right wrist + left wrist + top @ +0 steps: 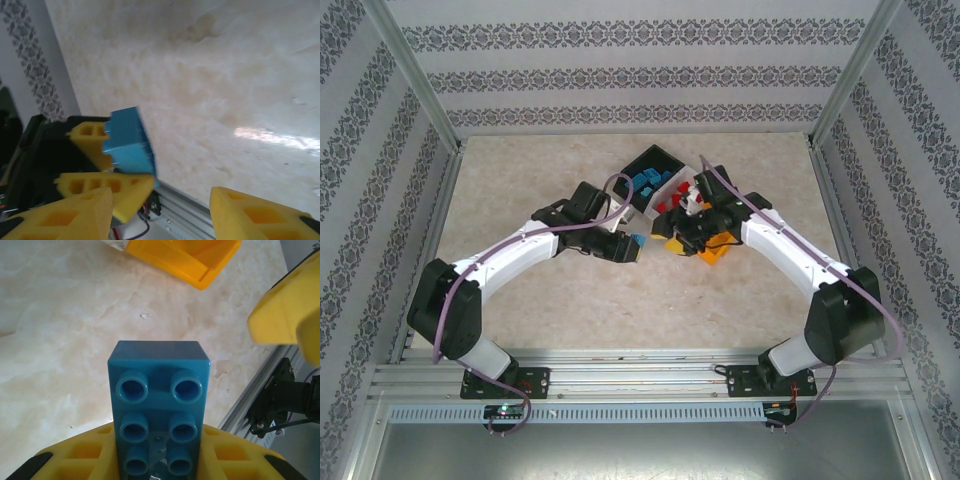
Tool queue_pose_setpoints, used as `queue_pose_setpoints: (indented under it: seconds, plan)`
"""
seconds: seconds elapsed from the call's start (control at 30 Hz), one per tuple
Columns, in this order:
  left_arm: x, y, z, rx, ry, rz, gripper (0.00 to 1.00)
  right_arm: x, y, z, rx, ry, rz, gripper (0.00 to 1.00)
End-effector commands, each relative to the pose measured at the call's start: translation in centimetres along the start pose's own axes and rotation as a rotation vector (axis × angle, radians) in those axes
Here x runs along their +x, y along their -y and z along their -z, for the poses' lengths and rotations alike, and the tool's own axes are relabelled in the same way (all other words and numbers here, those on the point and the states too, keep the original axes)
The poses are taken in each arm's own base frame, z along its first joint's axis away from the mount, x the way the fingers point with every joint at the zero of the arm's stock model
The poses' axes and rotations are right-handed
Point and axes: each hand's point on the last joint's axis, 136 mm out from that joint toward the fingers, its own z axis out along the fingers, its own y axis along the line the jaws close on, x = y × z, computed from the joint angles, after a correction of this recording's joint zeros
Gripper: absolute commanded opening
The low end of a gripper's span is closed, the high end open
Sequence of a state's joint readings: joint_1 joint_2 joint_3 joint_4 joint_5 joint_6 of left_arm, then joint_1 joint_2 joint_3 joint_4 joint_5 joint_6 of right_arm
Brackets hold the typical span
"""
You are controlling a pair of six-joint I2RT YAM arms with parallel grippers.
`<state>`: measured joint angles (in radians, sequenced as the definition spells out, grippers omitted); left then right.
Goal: Sort the legos into containers by color
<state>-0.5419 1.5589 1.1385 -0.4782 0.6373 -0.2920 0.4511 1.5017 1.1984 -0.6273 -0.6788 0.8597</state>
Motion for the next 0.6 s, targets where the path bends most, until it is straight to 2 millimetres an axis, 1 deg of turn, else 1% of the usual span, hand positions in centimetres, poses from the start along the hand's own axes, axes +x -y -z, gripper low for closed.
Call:
queue_pose_setpoints:
  seconds: [0.0,0.13,0.27,0.57]
  plan:
    - [-0.6,1.5,0.9,0.049,0.050,-0.103,0.31,1.0,-2.0,-0.2,-0.035,-0.052,0.015,0.54]
    - [-0.7,2.0,1.5,0.050,0.054,-0.149,0.32,1.3,-2.4,-0.8,-0.032,-0.061,0.021,0.54]
    - [-0.8,2.2,1.9,0.048,0.057,-0.156,0.32,1.2,-2.3,-1.6,-0.021,-0.070,0.023,0.53]
    - [-0.1,2.7,2.2,0.073,0.057,-0.161,0.32,0.8,-2.7,-2.7,-0.022,-0.078,0.024,0.53]
